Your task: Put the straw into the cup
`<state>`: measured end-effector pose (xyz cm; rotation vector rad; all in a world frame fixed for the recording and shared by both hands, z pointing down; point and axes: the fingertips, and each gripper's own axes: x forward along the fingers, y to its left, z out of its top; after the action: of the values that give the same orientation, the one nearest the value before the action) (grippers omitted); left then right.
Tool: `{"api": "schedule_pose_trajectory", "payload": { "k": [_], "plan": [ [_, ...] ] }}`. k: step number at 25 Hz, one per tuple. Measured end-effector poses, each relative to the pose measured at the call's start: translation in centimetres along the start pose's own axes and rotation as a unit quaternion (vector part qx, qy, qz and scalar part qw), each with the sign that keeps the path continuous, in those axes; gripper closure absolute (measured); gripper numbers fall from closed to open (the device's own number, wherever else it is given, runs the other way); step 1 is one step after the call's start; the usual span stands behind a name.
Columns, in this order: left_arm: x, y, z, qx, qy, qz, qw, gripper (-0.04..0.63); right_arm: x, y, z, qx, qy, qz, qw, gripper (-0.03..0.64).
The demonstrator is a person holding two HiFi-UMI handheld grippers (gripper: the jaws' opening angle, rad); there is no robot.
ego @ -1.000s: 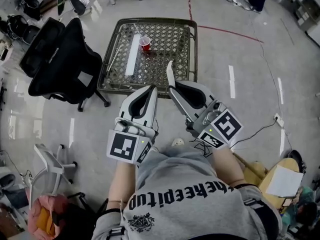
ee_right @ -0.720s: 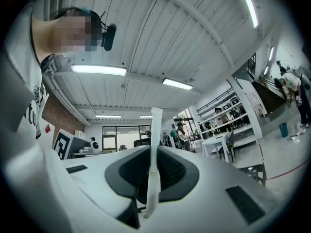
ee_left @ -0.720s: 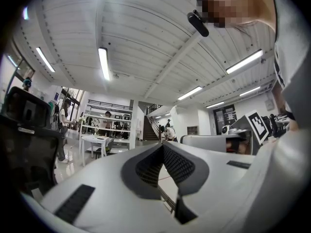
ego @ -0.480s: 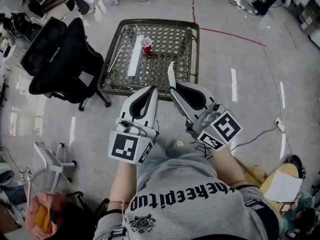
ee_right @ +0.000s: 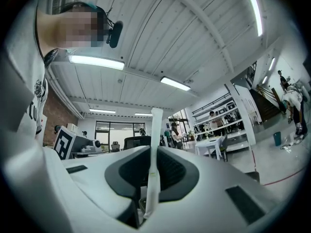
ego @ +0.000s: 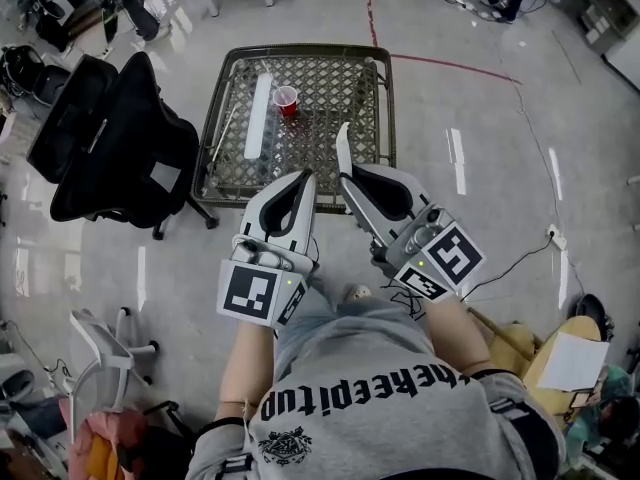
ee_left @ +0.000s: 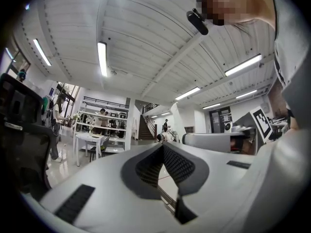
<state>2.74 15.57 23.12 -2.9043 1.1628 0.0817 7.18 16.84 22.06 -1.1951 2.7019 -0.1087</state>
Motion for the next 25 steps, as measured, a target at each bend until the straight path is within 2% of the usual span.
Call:
{"api": "schedule_pose_trajectory", "payload": {
  "k": [11, 25],
  "plan": [
    [2.3, 6.1, -0.4, -0.010, 0.010, -0.051, 0.9986, 0.571, 6.4, -1.6, -0.6, 0.007, -0.003, -0.042, 0.999, 0.561],
    [3.6, 13.6, -1.3, -0.015, 0.014, -0.089, 0.9958, 0.571, 13.6, -2.7, -2.4, 0.010, -0.007, -0.085, 0.996, 0.561]
  ]
}}
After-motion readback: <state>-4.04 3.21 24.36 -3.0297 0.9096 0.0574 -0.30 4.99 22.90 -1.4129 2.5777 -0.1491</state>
